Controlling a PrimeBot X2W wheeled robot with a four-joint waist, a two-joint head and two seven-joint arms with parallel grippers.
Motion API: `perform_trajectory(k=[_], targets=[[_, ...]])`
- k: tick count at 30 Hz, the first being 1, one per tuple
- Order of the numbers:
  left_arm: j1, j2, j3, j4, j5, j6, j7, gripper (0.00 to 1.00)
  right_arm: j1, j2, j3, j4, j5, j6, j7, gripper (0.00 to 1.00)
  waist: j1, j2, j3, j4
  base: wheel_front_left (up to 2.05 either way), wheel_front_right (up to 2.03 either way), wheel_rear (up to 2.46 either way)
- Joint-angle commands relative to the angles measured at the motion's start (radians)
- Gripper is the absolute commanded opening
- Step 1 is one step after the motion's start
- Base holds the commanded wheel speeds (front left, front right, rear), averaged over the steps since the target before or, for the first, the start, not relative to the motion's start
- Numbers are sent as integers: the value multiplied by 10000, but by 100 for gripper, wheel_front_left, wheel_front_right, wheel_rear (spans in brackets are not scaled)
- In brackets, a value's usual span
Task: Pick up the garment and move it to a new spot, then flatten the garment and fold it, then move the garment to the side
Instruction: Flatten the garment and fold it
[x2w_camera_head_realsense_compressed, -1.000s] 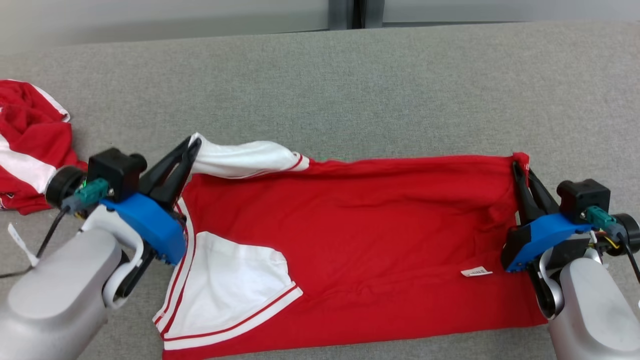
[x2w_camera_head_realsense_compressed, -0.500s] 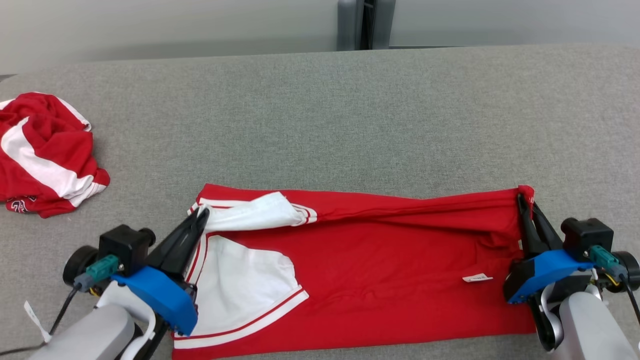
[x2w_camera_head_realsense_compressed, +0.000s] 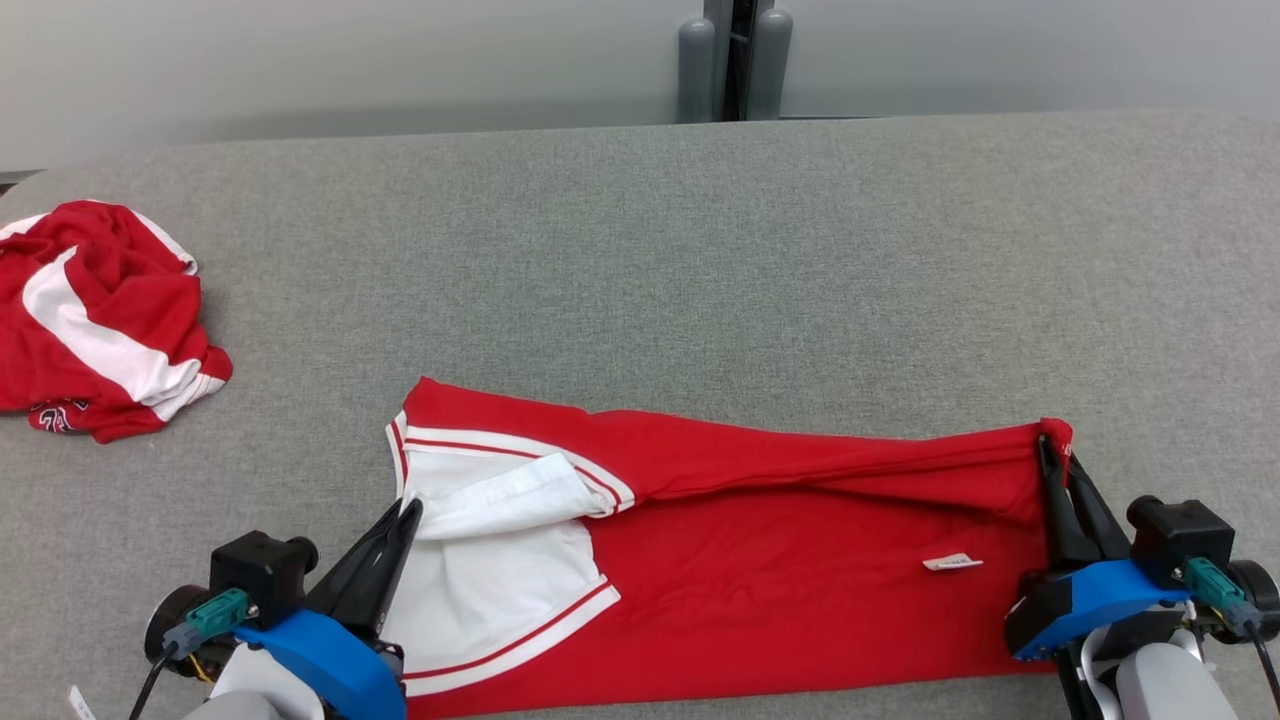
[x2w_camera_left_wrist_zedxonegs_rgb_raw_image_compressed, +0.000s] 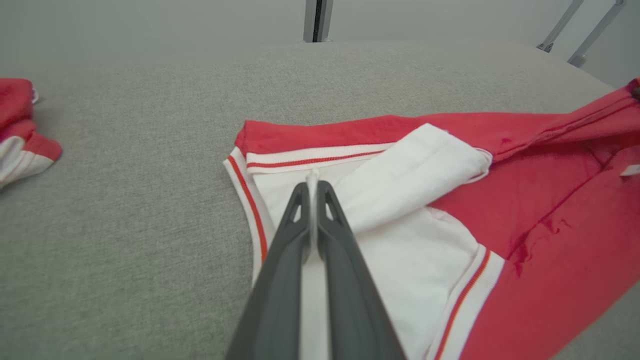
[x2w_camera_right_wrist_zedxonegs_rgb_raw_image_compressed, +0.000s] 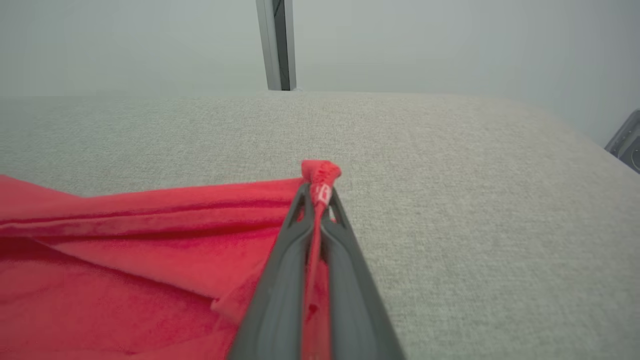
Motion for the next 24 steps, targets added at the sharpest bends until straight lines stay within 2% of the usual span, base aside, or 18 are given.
perform_trajectory(k=[1, 2, 3, 4, 10, 17, 20, 24], targets=[[216, -54, 151, 57, -20, -5, -48, 0, 243, 82, -73, -176, 62, -14, -49, 100, 1, 0, -49, -7, 0, 0, 0], [299, -86, 225, 99, 27, -22, -48, 19, 352, 105, -91, -255, 58, -13, -63, 100, 1, 0, -73, -16, 0, 0, 0], [396, -153, 316, 128, 55, -20, -48, 94, 435, 121, -110, -344, 60, -13, -76, 100, 1, 0, -104, -28, 0, 0, 0], [498, -233, 434, 152, 78, -11, -48, 100, 518, 144, -114, -445, 70, -13, -87, 100, 1, 0, -133, -41, 0, 0, 0], [1019, -619, 1502, 142, 718, 28, -46, 100, 917, 186, -242, -1173, 90, -13, -101, 100, 1, 0, -225, -102, 0, 0, 0], [1716, -1545, 3880, -460, 2640, 176, -46, 100, 1053, 181, -288, -2251, 59, -13, -86, 100, 1, 0, -227, -100, 0, 0, 0], [2101, -2092, 5049, -846, 3620, 81, -46, 100, 966, 240, -242, -2236, -30, -13, -86, 100, 1, 0, -203, -109, 0, 0, 0], [2546, -2919, 6323, -1268, 4810, -226, -46, 100, 758, 289, -207, -1576, -101, -13, -41, 100, 1, 0, -194, -76, 0, 0, 0]])
